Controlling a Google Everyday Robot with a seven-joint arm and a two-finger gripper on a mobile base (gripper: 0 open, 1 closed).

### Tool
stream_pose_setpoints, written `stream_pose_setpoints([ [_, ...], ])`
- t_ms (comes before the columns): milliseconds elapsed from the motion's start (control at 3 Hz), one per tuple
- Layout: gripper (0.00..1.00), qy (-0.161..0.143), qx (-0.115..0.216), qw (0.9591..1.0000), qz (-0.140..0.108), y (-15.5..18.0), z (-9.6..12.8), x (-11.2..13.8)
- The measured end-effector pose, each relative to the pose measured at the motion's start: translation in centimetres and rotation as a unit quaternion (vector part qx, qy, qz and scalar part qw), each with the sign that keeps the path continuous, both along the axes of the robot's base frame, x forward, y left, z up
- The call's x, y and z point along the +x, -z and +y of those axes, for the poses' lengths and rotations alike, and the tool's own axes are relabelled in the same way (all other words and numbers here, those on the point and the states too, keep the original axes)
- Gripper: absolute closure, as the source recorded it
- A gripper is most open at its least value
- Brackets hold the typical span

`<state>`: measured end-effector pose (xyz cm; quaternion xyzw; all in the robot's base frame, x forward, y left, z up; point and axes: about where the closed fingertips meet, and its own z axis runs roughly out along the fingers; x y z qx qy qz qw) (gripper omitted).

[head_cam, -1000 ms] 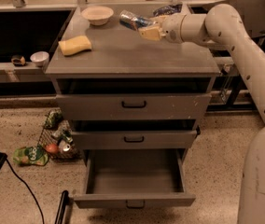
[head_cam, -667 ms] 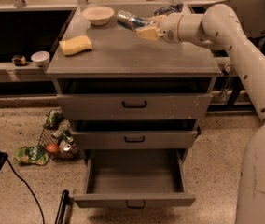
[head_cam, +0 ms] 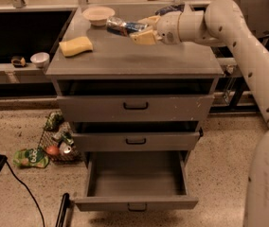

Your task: Place redbull can into bottom drawer

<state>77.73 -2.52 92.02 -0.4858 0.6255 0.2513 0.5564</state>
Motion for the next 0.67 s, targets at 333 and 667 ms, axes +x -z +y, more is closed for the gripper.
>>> stream_pose_setpoints([
  [333,1.00,-0.088,-0.027,0.9958,0.005,0.3,1.9,-6.0],
  [667,1.00,-0.165,-0.040,0.9849,0.033,2.1,2.6,-11.2],
])
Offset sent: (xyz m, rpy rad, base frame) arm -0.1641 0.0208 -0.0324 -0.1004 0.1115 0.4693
